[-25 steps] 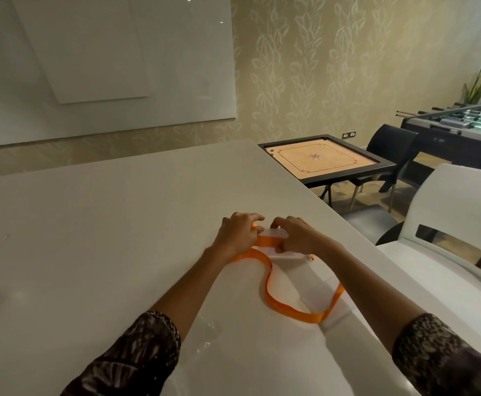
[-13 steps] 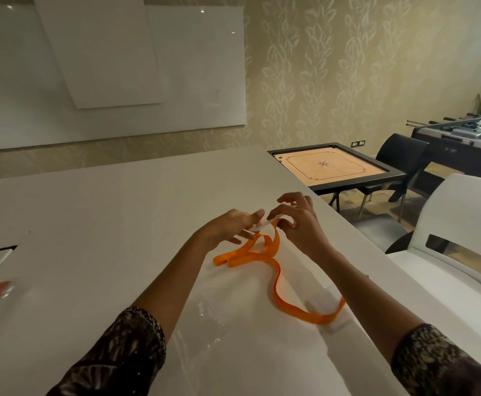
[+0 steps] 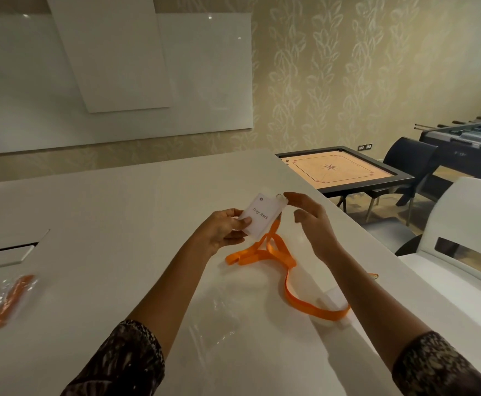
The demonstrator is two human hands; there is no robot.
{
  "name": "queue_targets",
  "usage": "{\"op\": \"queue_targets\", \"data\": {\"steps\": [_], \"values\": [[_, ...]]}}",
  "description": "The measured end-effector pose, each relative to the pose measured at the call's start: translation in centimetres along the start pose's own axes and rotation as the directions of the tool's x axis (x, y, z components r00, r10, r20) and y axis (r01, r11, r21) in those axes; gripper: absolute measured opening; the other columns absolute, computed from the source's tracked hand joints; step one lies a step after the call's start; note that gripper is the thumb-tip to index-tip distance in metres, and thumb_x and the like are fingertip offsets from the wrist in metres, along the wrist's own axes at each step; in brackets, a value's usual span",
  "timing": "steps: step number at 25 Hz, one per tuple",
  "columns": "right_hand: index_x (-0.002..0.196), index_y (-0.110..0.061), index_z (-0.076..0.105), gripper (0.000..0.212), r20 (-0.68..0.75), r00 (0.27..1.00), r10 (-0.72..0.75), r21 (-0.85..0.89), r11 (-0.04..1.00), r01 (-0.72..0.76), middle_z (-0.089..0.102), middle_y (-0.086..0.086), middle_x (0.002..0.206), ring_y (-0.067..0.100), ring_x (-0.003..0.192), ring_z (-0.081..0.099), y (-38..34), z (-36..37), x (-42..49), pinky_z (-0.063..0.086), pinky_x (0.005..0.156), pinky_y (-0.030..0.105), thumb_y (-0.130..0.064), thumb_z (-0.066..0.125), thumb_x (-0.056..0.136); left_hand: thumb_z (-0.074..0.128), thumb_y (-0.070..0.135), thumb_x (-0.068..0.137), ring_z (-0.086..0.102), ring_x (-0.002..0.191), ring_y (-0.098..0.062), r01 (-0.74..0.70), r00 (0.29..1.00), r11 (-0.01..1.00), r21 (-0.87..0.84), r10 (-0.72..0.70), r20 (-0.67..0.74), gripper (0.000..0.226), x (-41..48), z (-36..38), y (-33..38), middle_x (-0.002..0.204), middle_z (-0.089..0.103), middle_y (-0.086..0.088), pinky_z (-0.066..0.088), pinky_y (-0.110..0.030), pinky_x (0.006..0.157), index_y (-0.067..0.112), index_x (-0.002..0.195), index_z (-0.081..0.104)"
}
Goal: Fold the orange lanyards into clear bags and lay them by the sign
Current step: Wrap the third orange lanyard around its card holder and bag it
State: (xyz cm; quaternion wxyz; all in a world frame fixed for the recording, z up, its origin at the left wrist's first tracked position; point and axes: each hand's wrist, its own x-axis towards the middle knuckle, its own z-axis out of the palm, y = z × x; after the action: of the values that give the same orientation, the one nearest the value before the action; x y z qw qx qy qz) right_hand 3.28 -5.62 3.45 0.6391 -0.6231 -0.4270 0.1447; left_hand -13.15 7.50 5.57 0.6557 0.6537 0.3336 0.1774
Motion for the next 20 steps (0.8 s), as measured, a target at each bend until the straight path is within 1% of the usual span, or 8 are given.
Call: {"op": "queue_targets", "data": {"steps": [2,4,6,9,12,13,17,20], "values": [[0.122,-0.015,0.061,0.031,0.06,0.998,0.008,0.114,0.993,-0.015,0.065,-0.001,0.12,0.018,0.113,0.058,-0.7,0.6,-0.1,0.049,0.091,0.03,-0.009,0.052,0.093,0.067,0.018,0.087,0.065,0.098,-0.023,-0.007,1.0,0.999,-0.042,0.007,0.009,0.036,-0.5,-0.2,-0.4,0.113,0.066,-0.009,0.055,-0.031,0.078,0.01,0.12,0.057],[0.121,-0.008,0.062,0.028,0.093,0.995,-0.025,0.115,0.993,0.015,0.067,0.006,0.116,0.02,0.108,0.062,-1.1,1.7,-0.3,0.052,0.091,0.034,-0.007,0.05,0.096,0.068,0.019,0.086,0.067,0.098,-0.023,-0.01,1.0,0.998,-0.064,0.012,0.024,0.037,-1.1,-0.2,-0.8,0.111,0.067,-0.008,0.055,-0.033,0.082,0.009,0.12,0.057],[0.121,-0.004,0.062,0.029,0.094,0.994,-0.053,0.153,0.987,0.039,0.067,0.011,0.113,0.023,0.105,0.064,-1.5,2.6,-0.6,0.055,0.088,0.036,-0.003,0.045,0.097,0.069,0.021,0.086,0.068,0.096,-0.021,-0.021,0.999,1.0,-0.017,0.021,0.036,0.035,-1.7,-0.3,-1.0,0.11,0.069,-0.006,0.055,-0.034,0.085,0.01,0.118,0.059],[0.117,-0.015,0.064,0.031,0.123,0.992,-0.027,0.271,0.963,-0.008,0.069,0.003,0.109,0.023,0.103,0.067,-2.2,3.8,-1.0,0.057,0.081,0.034,-0.008,0.038,0.101,0.07,0.024,0.085,0.07,0.094,-0.019,-0.027,0.999,1.0,0.014,0.027,0.024,0.033,-2.6,-0.8,-0.9,0.108,0.069,-0.004,0.053,-0.036,0.089,0.013,0.115,0.059],[0.105,-0.029,0.067,0.028,0.157,0.981,0.11,0.397,0.903,-0.165,0.071,0.0,0.103,0.023,0.099,0.068,-2.8,5.0,-1.3,0.057,0.085,0.039,-0.033,0.04,0.101,0.072,0.024,0.083,0.069,0.096,-0.02,-0.04,0.999,0.998,-0.038,0.039,-0.021,0.038,-3.2,-1.4,-0.6,0.111,0.069,-0.007,0.052,-0.037,0.091,0.011,0.116,0.059],[0.104,-0.03,0.068,0.026,0.172,0.978,0.117,0.404,0.897,-0.179,0.072,0.0,0.102,0.024,0.098,0.068,-3.0,5.4,-1.4,0.057,0.085,0.04,-0.036,0.043,0.099,0.072,0.024,0.083,0.069,0.096,-0.021,-0.043,0.998,0.998,-0.04,0.042,-0.042,0.039,-3.5,-1.6,-0.6,0.112,0.069,-0.008,0.052,-0.037,0.091,0.01,0.117,0.059],[0.113,-0.016,0.064,0.022,0.173,0.985,0.028,0.314,0.946,-0.082,0.069,0.003,0.105,0.023,0.097,0.067,-3.2,6.4,-1.6,0.058,0.082,0.039,-0.022,0.051,0.096,0.074,0.028,0.081,0.068,0.096,-0.018,-0.066,0.992,0.992,0.104,0.077,-0.098,0.04,-4.5,-2.1,-0.5,0.107,0.07,-0.005,0.053,-0.035,0.087,0.012,0.115,0.061],[0.113,-0.01,0.064,0.022,0.203,0.979,0.018,0.32,0.944,-0.084,0.07,0.001,0.1,0.017,0.09,0.069,-3.5,6.6,-1.7,0.058,0.073,0.031,-0.016,0.052,0.096,0.073,0.031,0.081,0.067,0.094,-0.015,-0.18,0.967,0.979,0.091,0.194,-0.168,0.034,-5.2,-2.9,1.0,0.102,0.072,0.001,0.052,-0.033,0.08,0.016,0.11,0.063]]}}
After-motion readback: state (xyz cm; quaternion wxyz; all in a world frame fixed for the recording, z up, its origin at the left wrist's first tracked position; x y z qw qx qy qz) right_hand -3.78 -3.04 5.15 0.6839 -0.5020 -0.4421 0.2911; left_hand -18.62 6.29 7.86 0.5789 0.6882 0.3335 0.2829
